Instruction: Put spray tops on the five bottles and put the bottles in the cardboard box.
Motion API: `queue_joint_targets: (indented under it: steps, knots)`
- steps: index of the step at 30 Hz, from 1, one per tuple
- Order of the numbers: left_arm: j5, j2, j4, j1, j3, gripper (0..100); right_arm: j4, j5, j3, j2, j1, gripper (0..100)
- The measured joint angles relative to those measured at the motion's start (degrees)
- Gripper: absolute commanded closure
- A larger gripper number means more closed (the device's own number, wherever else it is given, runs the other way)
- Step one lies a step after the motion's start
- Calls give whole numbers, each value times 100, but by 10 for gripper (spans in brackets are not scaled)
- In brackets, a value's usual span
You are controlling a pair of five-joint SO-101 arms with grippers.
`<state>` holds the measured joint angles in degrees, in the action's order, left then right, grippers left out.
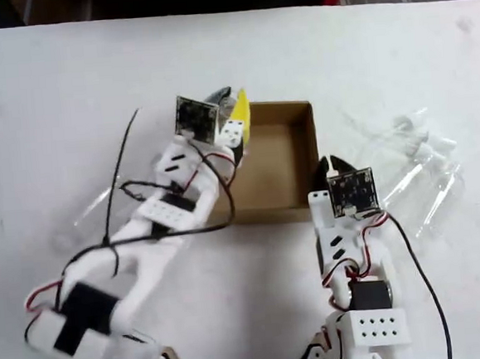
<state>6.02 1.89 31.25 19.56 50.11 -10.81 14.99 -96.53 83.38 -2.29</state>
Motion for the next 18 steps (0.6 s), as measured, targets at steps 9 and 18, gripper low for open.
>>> queue_joint_targets:
  steps: [9, 18]
  knots:
    - [-501, -1116, 826, -193, -440, 980, 0, 0, 0, 0, 0, 981]
    - [-703, -1644, 1292, -316, -703, 980, 0, 0, 0, 0, 0, 981]
